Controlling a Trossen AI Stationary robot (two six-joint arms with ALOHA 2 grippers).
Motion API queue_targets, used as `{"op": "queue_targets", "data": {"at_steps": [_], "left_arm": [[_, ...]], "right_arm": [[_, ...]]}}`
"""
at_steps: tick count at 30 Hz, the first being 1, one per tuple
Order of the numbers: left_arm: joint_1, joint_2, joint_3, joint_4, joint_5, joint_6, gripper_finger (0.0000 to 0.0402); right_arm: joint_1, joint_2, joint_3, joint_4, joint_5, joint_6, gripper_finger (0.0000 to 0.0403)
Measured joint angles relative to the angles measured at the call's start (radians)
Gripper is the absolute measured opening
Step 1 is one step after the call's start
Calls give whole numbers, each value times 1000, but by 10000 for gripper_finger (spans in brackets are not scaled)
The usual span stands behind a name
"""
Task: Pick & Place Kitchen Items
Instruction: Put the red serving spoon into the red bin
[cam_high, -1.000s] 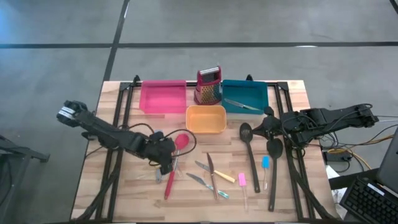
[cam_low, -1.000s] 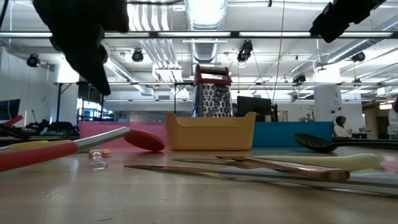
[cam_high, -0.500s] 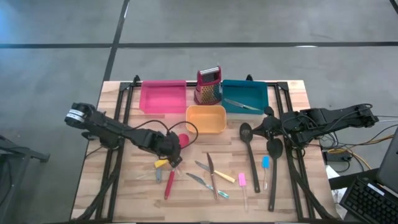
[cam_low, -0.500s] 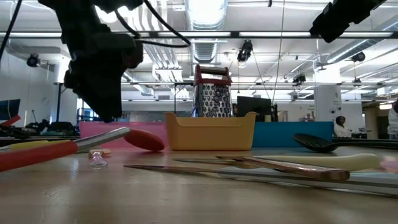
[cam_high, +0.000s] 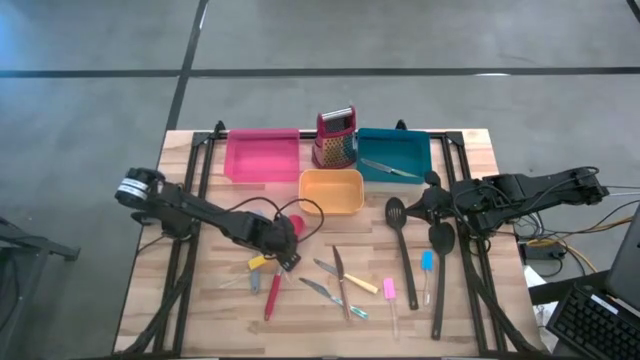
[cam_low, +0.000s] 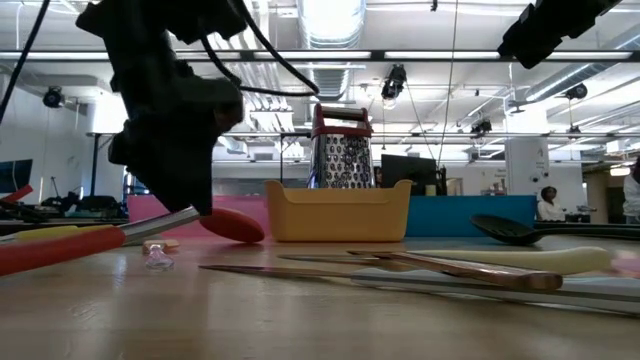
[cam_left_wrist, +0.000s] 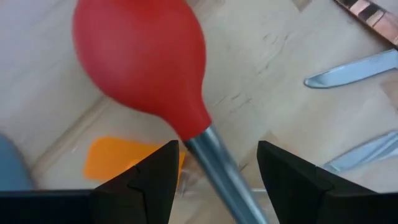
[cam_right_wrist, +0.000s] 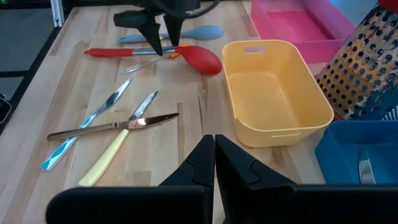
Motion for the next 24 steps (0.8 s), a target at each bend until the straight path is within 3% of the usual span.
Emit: {"op": "queue_targets", "data": {"at_steps": [13,18,24], "left_arm": [[-1,104,2,25,-37,27,203],[0,88,0,39,-37,27,153],[0,43,0,38,-35,30,59]], "right_arm": [[0,0,0,0,0,2,8],[0,0,0,0,0,2,8],[0,0,0,0,0,0,8]]}}
